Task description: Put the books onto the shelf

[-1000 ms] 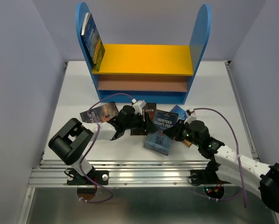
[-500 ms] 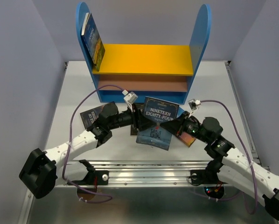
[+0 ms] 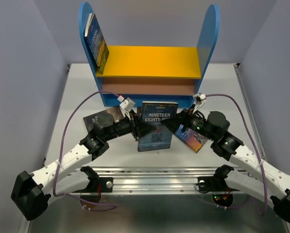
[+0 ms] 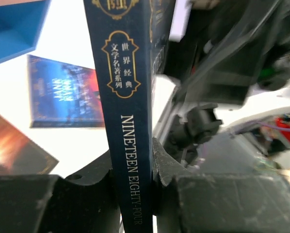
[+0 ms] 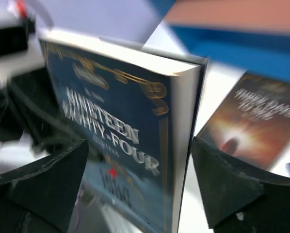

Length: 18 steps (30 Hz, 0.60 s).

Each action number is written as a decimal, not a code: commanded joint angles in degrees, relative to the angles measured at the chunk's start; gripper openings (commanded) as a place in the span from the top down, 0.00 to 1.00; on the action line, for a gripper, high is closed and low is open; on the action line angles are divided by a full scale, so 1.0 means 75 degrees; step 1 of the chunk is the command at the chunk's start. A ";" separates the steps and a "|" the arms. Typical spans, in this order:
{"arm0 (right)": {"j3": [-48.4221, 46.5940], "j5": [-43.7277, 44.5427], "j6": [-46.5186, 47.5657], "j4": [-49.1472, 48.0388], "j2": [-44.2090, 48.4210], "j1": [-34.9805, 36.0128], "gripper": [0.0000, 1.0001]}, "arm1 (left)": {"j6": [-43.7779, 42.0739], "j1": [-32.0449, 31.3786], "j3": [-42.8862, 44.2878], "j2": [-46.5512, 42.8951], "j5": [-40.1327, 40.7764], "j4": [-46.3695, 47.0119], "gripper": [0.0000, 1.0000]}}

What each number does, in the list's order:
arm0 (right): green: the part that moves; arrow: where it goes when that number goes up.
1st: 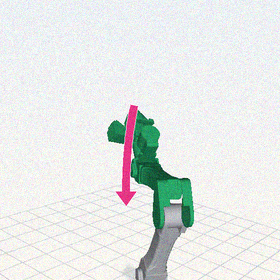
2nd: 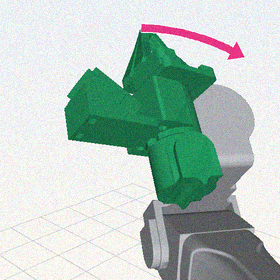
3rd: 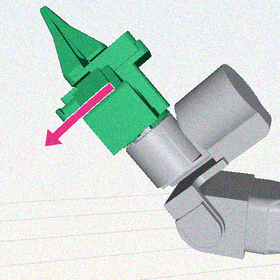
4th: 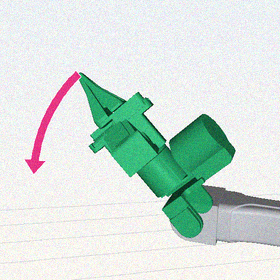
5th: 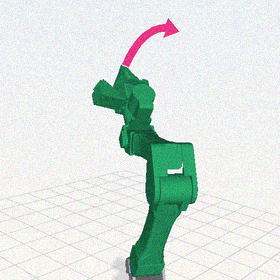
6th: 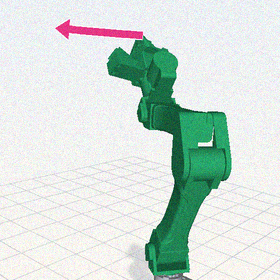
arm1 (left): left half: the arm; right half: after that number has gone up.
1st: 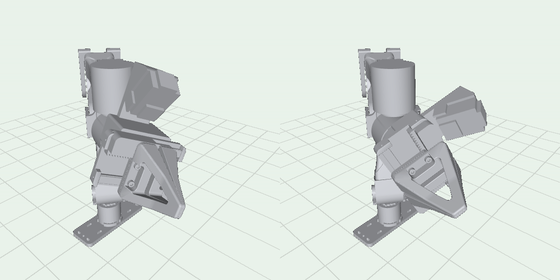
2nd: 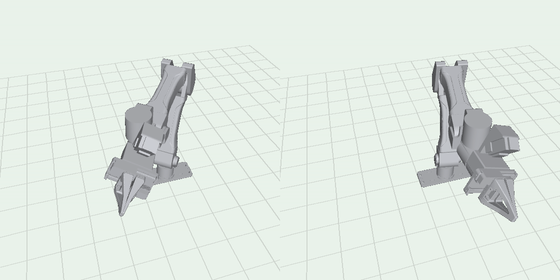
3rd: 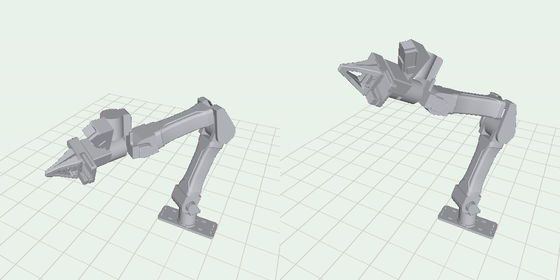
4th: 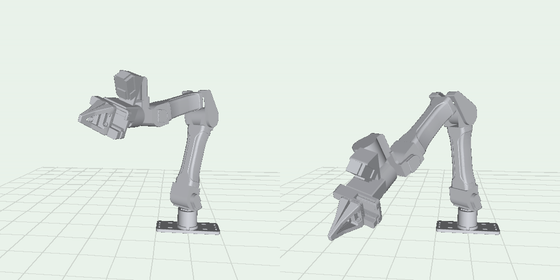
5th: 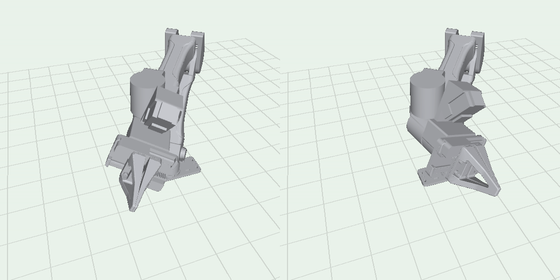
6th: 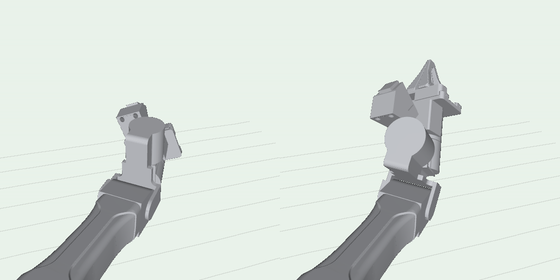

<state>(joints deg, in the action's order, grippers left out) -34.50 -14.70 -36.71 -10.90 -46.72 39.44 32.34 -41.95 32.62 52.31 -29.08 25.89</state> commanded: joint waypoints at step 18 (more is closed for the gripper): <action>-0.1353 0.3460 0.1109 0.2367 0.0441 -0.0032 0.00 | -0.3873 -0.0125 0.4097 0.0382 0.6536 -0.0278 1.00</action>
<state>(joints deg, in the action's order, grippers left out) -42.81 9.50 -30.46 6.48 -43.75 39.40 13.15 -42.68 55.99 53.87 9.32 11.62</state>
